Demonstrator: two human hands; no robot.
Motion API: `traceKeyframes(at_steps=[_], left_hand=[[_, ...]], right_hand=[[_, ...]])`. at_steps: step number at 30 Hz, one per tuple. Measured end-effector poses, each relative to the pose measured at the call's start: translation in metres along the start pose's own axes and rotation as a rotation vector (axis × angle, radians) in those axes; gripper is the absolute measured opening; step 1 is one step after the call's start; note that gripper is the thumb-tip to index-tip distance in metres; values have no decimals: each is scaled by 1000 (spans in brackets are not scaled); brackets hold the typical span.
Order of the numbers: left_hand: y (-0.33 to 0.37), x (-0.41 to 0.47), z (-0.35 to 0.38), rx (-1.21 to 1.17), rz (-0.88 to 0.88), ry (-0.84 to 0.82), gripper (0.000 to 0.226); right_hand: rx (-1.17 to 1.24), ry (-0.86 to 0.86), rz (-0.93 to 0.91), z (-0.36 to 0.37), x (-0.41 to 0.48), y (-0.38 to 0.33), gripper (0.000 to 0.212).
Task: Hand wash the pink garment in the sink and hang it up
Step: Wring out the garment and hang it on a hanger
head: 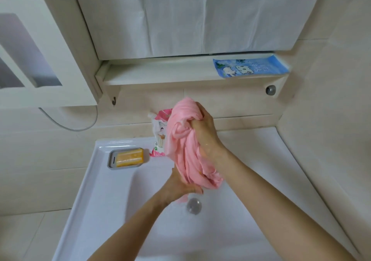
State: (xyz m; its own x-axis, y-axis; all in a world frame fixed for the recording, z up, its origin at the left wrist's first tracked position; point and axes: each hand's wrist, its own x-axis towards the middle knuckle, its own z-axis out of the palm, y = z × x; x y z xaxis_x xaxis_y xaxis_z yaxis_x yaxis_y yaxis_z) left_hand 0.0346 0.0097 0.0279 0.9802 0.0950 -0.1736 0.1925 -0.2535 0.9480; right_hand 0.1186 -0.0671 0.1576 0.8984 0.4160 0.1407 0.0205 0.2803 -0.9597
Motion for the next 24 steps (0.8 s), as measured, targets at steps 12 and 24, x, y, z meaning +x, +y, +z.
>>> traceKeyframes(at_steps=[12,24], left_hand=[[7,7,5,-370,-133,224,68],[-1,18,-44,-59,-106,188,73]], right_hand=[[333,144,184,3,21,-9,35],[-277,21,363,-165,0,37,68]])
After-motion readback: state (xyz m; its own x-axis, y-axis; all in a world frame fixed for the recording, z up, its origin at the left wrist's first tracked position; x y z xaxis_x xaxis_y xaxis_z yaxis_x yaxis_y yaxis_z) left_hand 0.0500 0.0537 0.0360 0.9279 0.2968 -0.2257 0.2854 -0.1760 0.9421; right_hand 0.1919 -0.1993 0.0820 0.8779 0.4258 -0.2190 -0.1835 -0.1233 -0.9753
